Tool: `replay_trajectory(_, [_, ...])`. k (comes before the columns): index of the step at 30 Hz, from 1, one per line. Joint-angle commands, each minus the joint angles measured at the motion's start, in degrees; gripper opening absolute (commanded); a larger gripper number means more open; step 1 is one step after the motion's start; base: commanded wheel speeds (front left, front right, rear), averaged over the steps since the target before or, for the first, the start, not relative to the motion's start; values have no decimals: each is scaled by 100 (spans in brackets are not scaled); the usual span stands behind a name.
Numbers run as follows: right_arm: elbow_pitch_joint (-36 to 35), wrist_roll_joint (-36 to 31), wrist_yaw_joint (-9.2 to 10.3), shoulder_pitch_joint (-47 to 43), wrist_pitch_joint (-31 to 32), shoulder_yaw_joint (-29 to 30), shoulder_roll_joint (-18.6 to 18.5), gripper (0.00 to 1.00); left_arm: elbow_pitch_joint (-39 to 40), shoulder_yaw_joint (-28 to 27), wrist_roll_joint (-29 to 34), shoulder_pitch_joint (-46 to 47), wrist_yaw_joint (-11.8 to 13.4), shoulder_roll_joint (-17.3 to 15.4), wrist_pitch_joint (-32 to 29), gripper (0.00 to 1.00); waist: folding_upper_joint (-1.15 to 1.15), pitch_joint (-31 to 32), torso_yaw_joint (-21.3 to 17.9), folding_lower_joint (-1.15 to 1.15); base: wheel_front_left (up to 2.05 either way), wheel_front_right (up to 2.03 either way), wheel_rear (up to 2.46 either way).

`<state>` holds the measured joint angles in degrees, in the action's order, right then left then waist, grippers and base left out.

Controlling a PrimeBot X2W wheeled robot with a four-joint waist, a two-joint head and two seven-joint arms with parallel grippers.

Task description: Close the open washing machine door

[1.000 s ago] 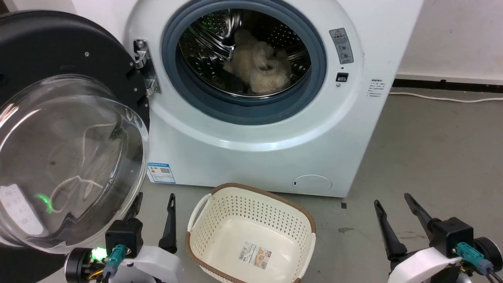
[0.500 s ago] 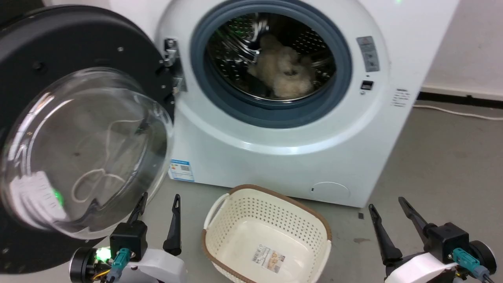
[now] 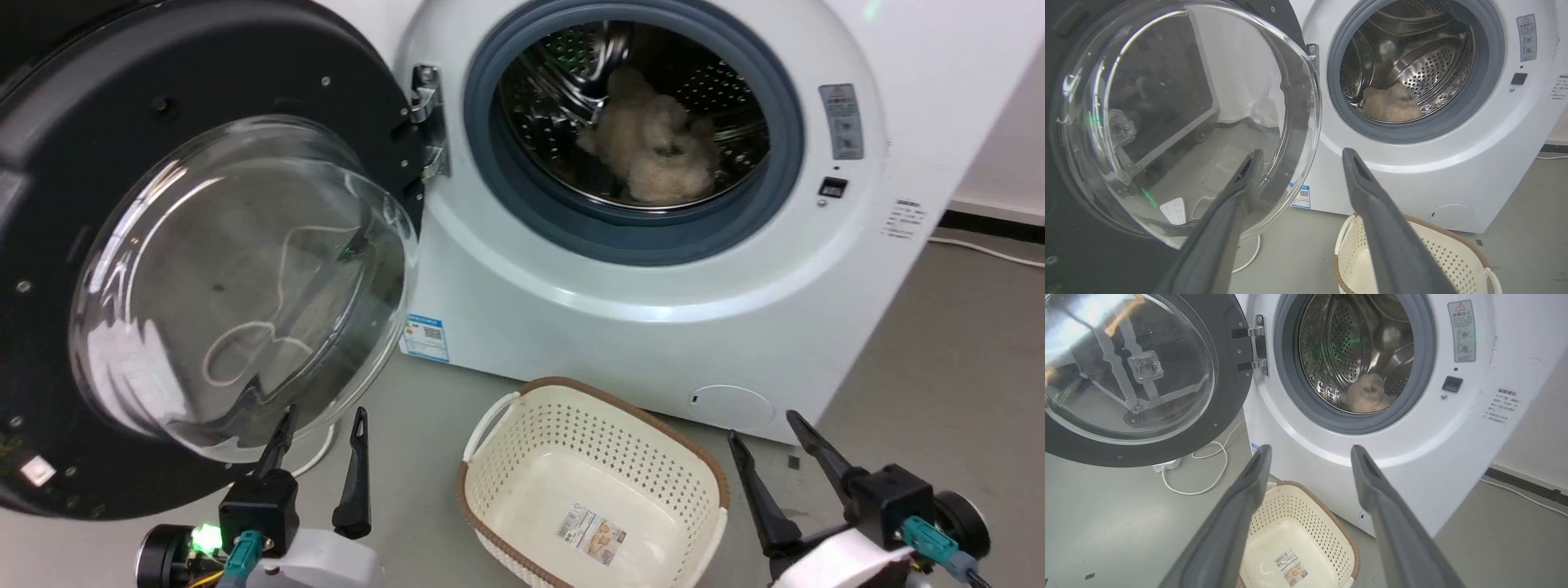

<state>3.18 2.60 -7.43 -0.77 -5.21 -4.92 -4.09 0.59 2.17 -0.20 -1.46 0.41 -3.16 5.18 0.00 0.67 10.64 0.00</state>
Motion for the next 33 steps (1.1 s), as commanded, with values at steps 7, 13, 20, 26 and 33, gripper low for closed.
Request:
replay_trajectory(7, [165,114,-2,269,-134,-287,-107,100,146,-24,-53,-172,115,-16,137,100,0,-40,223,0,-1,-1,-1])
replay_trajectory(13, [248,145,-3,329,-206,-428,-142,100,189,-8,-56,-230,138,-12,209,100,0,-35,363,0,-1,-1,-1])
replay_trajectory(20, [356,169,-3,327,-289,-511,-161,100,179,-8,-90,-261,141,-8,292,100,0,-17,519,0,0,0,0])
replay_trajectory(26, [426,185,-3,305,-361,-551,-163,100,170,-20,-117,-298,152,-1,364,100,0,0,653,0,0,0,0])
replay_trajectory(33, [489,200,-4,293,-433,-601,-172,100,167,-24,-147,-340,160,6,436,100,0,8,792,0,0,0,0])
